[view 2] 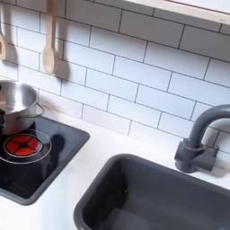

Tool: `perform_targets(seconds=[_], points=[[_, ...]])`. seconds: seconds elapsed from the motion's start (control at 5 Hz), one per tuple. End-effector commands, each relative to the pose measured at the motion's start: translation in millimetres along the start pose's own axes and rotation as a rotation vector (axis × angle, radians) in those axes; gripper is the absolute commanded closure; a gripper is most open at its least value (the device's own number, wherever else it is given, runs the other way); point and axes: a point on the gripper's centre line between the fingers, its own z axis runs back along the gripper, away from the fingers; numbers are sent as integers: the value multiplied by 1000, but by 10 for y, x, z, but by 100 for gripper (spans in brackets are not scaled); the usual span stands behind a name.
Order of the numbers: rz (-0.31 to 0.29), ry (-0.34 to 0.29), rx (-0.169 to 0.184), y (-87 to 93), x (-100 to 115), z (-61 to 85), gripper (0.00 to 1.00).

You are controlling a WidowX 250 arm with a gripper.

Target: Reach green block

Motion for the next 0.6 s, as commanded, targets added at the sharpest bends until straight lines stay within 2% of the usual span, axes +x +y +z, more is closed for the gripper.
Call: perform_targets(seconds=[0.0,0.4], points=[[18,-26,-13,16,32,0,0],[10,-20,-15,-12,28,-3,0]])
